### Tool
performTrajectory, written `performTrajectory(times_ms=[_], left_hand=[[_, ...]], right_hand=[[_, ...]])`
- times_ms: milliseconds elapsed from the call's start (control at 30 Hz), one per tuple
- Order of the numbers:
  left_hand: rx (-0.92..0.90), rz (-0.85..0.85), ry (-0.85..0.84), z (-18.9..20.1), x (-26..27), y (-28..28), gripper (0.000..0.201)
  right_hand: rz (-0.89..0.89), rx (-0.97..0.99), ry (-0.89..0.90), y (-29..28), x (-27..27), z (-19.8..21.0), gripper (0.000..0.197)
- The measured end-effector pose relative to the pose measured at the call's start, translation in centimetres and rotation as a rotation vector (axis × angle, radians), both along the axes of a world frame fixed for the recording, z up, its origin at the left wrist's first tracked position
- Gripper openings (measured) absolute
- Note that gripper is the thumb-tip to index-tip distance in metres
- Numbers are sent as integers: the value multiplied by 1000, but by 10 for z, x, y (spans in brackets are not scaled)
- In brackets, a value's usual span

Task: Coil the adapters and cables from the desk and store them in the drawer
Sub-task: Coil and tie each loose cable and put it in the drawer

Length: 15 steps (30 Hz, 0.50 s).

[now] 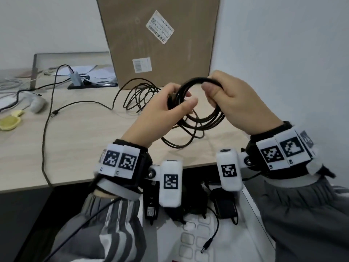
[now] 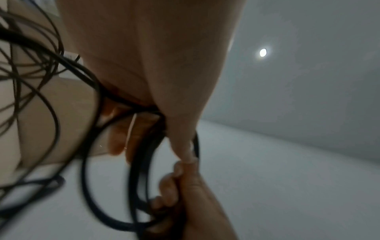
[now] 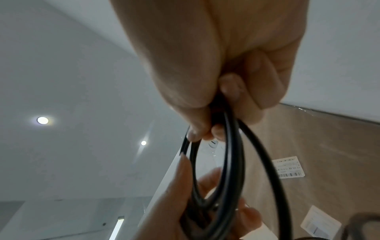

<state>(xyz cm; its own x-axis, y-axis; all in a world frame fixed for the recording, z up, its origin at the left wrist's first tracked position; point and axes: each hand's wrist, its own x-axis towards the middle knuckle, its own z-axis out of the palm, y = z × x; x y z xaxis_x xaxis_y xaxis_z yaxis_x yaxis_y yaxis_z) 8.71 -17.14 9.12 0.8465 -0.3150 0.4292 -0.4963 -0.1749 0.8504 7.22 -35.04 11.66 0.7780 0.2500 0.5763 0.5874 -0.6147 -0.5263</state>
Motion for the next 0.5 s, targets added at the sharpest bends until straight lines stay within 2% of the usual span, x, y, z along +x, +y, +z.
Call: performTrajectory(times_ms=[100, 200, 233, 300, 433, 500], left_hand=[[105, -21, 32, 6, 5, 16, 25], [382, 66, -41, 12, 10, 28, 12], [413, 88, -31, 14, 11, 30, 7], [382, 96, 53, 15, 12, 34, 13], [78, -4, 334, 22, 0, 48, 12], [144, -8, 354, 26, -7, 54, 9]], right_hand=[[-68, 161, -80, -1, -3, 4, 27], [-148, 354, -94, -6, -5, 12, 28], [-179, 394, -96, -9, -6, 16, 28], [-230, 430, -91, -19, -6, 23, 28], [-315, 468, -22, -35, -11, 19, 27], [-353, 486, 21, -40, -17, 15, 28]])
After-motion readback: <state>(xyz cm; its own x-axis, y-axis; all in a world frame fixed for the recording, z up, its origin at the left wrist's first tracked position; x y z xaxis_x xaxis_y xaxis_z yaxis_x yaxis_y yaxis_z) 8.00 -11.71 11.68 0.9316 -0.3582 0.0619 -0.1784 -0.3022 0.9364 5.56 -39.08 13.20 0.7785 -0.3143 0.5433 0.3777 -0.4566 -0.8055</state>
